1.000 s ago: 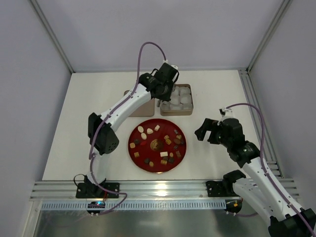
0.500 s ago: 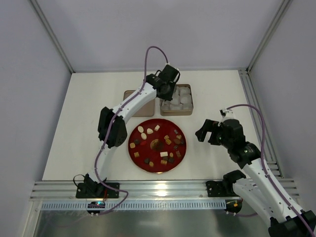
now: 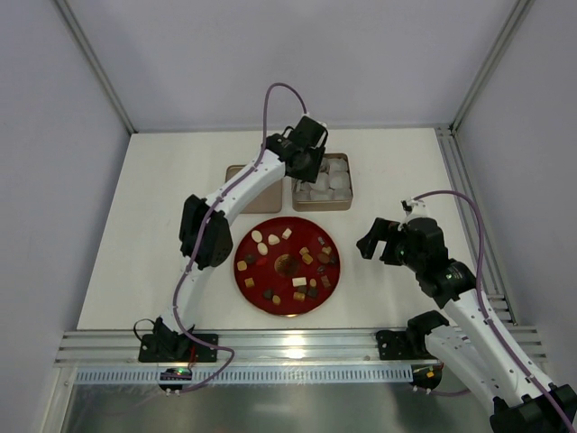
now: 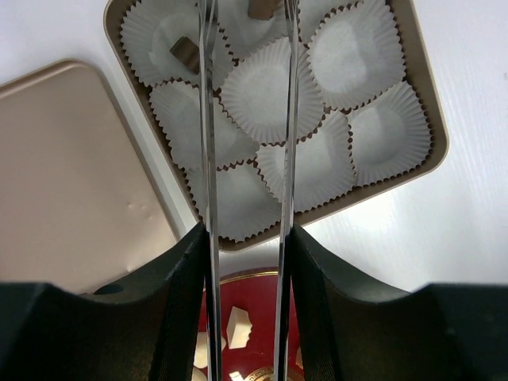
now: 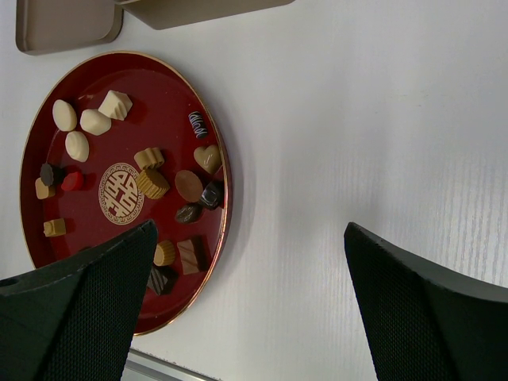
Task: Pack the chocolate
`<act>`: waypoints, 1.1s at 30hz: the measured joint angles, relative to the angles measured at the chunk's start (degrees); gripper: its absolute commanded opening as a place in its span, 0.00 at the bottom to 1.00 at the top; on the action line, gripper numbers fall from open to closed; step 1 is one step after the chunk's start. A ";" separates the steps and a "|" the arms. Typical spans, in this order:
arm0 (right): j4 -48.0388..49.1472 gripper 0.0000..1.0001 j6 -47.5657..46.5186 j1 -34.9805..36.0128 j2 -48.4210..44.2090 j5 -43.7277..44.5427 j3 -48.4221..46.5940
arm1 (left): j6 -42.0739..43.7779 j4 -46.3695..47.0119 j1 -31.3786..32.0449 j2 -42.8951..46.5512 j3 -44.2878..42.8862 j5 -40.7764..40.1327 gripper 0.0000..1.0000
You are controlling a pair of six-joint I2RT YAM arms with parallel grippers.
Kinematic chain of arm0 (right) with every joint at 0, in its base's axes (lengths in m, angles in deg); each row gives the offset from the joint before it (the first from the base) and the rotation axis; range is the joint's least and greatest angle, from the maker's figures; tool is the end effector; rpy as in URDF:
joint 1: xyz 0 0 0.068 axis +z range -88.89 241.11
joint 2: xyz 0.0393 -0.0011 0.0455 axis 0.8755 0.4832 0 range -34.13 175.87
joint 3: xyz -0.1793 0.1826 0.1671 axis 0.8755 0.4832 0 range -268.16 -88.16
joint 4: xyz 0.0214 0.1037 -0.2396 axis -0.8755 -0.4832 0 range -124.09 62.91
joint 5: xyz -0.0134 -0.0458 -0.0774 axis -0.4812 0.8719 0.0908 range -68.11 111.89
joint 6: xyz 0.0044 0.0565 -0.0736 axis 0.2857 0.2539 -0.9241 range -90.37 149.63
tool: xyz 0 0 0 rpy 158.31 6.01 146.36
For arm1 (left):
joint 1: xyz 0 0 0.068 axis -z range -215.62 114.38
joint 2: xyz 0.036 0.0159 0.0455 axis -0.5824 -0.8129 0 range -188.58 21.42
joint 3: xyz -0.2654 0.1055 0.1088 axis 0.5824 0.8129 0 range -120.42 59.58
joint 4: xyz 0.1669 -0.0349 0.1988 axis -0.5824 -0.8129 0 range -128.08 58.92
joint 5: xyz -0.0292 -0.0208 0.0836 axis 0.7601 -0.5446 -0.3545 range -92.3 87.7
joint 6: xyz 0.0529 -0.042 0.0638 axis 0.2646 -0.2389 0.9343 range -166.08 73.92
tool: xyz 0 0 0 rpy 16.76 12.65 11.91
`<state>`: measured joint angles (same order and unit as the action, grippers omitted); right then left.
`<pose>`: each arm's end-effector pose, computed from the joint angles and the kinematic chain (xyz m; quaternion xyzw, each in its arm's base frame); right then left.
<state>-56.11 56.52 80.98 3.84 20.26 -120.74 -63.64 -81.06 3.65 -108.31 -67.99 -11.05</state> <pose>0.1546 0.0585 0.2443 0.0475 0.8833 0.1965 0.4229 0.4371 -0.3409 0.2694 0.1533 0.9310 -0.0904 0.3188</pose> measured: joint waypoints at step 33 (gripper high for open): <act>1.44 1.00 0.00 0.00 0.28 -0.35 1.31 | -4.63 -6.97 8.81 50.86 44.11 2.58 0.41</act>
<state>-54.66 56.52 80.98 4.13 19.91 -119.43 -68.27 -88.03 12.46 -57.45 -23.88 -8.47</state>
